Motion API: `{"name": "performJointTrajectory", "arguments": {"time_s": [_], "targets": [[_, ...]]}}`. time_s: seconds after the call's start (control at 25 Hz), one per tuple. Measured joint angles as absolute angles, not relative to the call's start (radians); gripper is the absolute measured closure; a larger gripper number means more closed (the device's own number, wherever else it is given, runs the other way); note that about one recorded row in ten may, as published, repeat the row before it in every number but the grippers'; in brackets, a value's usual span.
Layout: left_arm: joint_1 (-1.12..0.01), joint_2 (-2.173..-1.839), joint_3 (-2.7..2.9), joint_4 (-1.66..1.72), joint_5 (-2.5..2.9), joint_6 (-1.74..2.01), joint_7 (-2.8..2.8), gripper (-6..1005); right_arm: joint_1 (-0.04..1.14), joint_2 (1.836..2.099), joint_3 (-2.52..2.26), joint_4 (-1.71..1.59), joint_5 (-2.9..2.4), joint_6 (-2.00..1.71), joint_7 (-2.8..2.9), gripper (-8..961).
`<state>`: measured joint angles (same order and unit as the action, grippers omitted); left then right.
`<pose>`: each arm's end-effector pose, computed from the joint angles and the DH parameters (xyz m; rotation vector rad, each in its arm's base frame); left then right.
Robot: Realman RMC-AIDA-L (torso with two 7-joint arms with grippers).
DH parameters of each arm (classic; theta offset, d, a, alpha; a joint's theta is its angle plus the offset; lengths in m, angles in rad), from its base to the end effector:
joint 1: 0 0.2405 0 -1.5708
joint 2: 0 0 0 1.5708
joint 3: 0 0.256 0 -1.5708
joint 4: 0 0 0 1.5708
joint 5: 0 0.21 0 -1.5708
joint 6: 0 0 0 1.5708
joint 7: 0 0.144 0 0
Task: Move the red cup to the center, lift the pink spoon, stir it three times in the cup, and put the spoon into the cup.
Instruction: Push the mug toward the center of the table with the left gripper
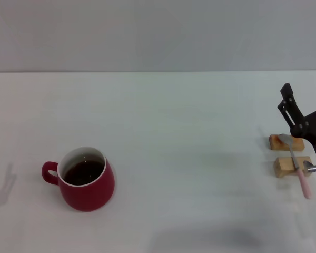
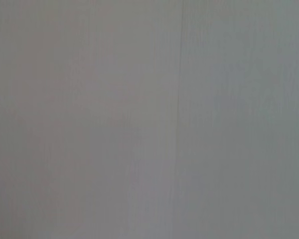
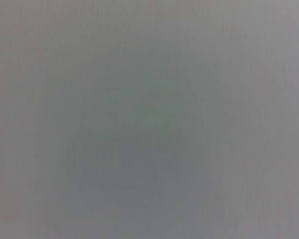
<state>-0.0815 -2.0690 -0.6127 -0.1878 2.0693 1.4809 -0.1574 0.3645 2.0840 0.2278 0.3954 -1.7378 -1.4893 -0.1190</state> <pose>-0.3832 0.1976 0.0049 -1.3978 -0.5842 -0.6892 0.2763 0.2789 -0.0445 -1.5668 0.3593 0.8800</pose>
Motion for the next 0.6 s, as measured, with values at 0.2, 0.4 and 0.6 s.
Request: {"name": "performJointTrajectory", "arguments": {"time_s": [0.2,0.4,0.6], "targets": [[-0.082,-2.069,-0.613,-0.186,2.069,1.478,-0.157,141,0.359,2.085,0.228,0.398,-1.738,-1.482,-0.118,247],[-0.081,-2.069,-0.607,-0.185,2.069,1.466,-0.156,145,0.351,2.086,0.224,0.399,-1.738,-1.479,-0.095,245],[-0.066,-2.072,-0.622,-0.2,2.068,1.452,-0.149,161,0.343,2.085,0.222,0.401,-1.738,-1.483,-0.094,246]]}}
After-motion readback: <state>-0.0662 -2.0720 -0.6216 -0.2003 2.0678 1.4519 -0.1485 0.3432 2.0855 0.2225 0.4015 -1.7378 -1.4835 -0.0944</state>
